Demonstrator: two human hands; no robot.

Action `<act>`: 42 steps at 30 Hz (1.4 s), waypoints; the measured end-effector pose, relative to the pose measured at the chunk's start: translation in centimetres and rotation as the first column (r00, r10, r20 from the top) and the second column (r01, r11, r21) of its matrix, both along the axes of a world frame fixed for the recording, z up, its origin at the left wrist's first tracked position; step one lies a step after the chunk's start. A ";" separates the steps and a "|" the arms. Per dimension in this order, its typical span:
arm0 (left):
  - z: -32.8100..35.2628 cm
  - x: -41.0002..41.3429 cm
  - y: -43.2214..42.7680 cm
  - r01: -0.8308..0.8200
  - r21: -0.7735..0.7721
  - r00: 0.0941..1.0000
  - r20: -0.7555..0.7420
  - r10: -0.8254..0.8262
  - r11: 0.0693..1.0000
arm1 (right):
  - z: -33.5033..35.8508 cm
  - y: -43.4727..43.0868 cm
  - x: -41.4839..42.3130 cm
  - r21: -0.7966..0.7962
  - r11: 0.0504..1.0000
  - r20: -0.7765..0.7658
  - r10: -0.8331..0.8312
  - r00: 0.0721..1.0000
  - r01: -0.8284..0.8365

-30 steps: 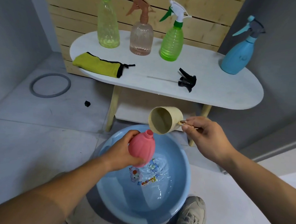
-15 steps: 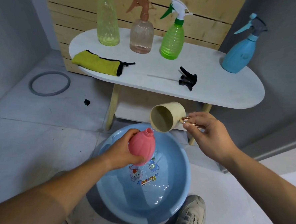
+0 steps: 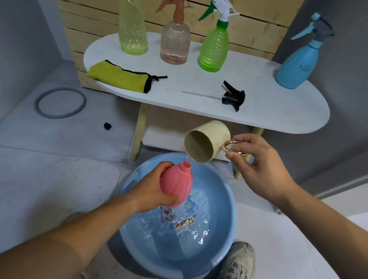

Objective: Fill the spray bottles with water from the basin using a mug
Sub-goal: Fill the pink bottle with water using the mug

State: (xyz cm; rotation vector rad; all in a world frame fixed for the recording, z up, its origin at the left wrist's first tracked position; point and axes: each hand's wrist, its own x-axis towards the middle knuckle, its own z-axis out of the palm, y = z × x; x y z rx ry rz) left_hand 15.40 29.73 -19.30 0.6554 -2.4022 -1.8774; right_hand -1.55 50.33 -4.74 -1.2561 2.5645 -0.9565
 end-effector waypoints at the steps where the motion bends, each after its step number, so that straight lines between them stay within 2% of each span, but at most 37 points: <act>1: 0.0 0.0 0.0 -0.002 0.002 1.000 -0.002 0.002 1.000 | 0.0 0.0 0.0 -0.003 1.000 -0.008 0.004 1.000 -0.004; 8: -0.2 -0.1 0.1 0.000 0.005 1.000 0.013 0.000 1.000 | 0.2 0.1 0.3 0.026 0.998 -0.113 0.053 0.992 -0.050; 17: -0.4 -0.1 -0.1 0.005 0.008 1.000 0.021 -0.005 1.000 | 0.4 -0.1 0.3 0.026 0.995 -0.164 0.101 0.981 -0.098; 23: -0.3 -0.1 0.0 0.003 0.017 1.000 0.017 -0.003 1.000 | 0.2 0.0 0.3 0.004 0.989 -0.263 0.143 0.954 -0.147; 28: -0.3 -0.1 0.1 -0.012 0.027 1.000 0.021 0.012 1.000 | -0.3 -0.1 0.1 -0.003 0.975 -0.400 0.202 0.894 -0.222; 37: -0.6 -0.1 -0.1 -0.022 0.029 0.999 0.035 0.021 0.999 | -0.9 -0.4 0.2 0.045 0.960 -0.437 0.268 0.859 -0.277; 40: -0.9 -0.1 -0.2 -0.028 0.031 0.999 0.030 0.027 0.999 | -1.5 -0.7 0.7 0.040 0.970 -0.406 0.234 0.883 -0.238; 42: -1.2 0.0 -0.3 -0.041 0.046 0.999 0.026 0.039 0.998 | -2.1 -1.1 0.9 0.000 0.985 -0.326 0.165 0.931 -0.174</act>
